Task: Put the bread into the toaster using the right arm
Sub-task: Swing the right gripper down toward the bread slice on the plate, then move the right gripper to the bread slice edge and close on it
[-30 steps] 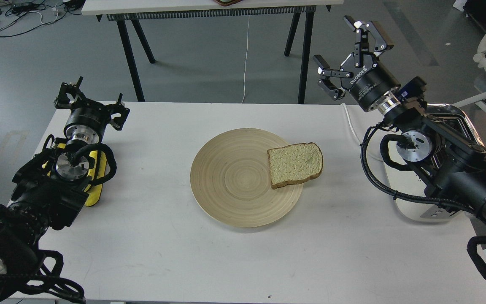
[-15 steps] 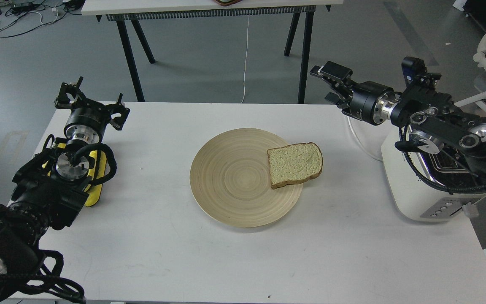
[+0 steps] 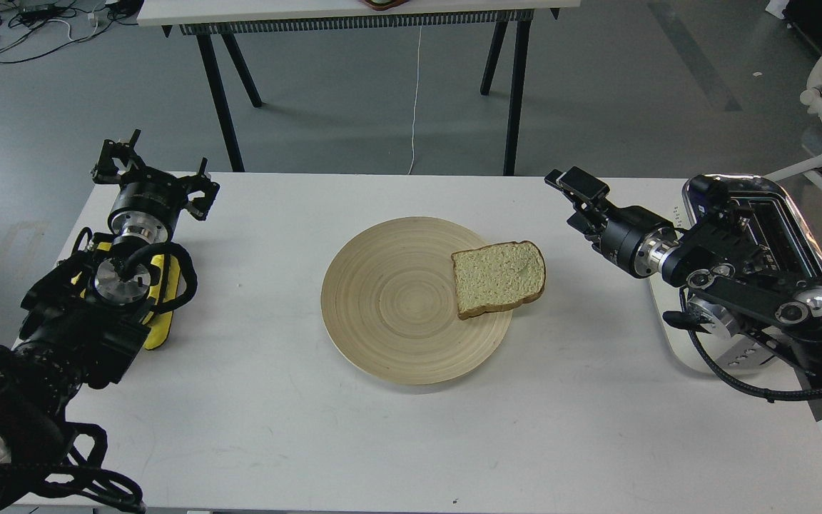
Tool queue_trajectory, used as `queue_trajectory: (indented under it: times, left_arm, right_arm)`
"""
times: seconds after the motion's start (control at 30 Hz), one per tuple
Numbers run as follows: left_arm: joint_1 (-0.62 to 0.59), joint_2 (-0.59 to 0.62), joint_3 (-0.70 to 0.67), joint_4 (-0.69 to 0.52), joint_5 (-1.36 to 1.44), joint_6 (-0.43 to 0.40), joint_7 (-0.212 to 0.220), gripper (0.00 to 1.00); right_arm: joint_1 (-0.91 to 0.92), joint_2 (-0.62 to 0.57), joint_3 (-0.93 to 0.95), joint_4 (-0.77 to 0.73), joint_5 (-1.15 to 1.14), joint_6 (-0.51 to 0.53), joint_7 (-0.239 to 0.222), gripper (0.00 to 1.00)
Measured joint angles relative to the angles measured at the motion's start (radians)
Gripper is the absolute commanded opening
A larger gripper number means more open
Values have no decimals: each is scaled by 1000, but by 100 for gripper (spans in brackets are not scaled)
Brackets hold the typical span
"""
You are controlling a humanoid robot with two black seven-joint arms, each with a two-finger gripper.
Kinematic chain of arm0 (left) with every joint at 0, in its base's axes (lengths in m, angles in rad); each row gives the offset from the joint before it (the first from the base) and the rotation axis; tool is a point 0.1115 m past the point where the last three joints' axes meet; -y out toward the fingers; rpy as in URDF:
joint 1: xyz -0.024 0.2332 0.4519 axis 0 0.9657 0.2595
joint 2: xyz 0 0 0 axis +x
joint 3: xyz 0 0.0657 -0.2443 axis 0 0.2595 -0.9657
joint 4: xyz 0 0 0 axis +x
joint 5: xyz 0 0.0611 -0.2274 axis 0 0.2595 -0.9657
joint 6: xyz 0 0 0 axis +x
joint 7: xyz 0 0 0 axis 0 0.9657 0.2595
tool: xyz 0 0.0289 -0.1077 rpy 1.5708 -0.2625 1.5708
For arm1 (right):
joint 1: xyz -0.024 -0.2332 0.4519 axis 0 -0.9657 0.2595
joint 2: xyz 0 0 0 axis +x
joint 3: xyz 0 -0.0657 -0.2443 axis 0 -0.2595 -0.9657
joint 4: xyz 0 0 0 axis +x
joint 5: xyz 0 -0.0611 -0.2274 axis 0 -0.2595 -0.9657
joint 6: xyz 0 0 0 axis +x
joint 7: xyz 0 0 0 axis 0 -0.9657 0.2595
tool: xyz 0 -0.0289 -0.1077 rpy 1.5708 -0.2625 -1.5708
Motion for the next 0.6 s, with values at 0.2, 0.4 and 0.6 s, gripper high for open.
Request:
queue_trajectory:
  times: [0.2, 0.4, 0.6]
  left_arm:
    - [0, 0, 0, 0, 0, 0, 0, 100]
    - [0, 0, 0, 0, 0, 0, 0, 100]
    - [0, 0, 0, 0, 0, 0, 0, 100]
  right_arm:
    - [-18, -18, -18, 5, -2, -18, -4, 99]
    - [-41, -8, -24, -3, -11, -18, -6, 99]
    - [-76, 17, -25, -10, -14, -18, -8, 99]
